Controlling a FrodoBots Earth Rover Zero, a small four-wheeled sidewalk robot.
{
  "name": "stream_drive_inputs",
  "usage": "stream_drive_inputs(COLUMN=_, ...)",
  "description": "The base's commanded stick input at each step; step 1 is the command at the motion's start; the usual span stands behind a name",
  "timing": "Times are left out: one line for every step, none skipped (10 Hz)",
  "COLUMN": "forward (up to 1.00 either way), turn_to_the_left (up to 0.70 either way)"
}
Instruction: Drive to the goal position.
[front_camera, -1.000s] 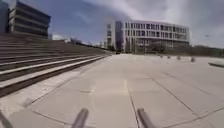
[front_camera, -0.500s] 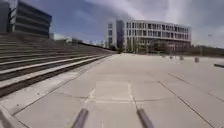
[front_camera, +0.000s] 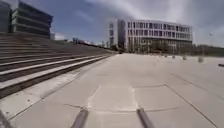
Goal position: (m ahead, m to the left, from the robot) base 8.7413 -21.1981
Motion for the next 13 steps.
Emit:
stream_drive_inputs(forward=0.50, turn_to_the_left=0.00)
stream_drive_inputs(forward=0.50, turn_to_the_left=0.00)
stream_drive_inputs(forward=0.50, turn_to_the_left=0.00)
stream_drive_inputs(forward=0.50, turn_to_the_left=0.00)
stream_drive_inputs(forward=0.50, turn_to_the_left=0.00)
stream_drive_inputs(forward=0.50, turn_to_the_left=0.00)
stream_drive_inputs(forward=0.50, turn_to_the_left=0.00)
stream_drive_inputs(forward=0.50, turn_to_the_left=0.00)
stream_drive_inputs(forward=0.50, turn_to_the_left=0.00)
stream_drive_inputs(forward=0.50, turn_to_the_left=0.00)
stream_drive_inputs(forward=0.50, turn_to_the_left=0.00)
stream_drive_inputs(forward=0.50, turn_to_the_left=0.00)
stream_drive_inputs(forward=0.50, turn_to_the_left=0.00)
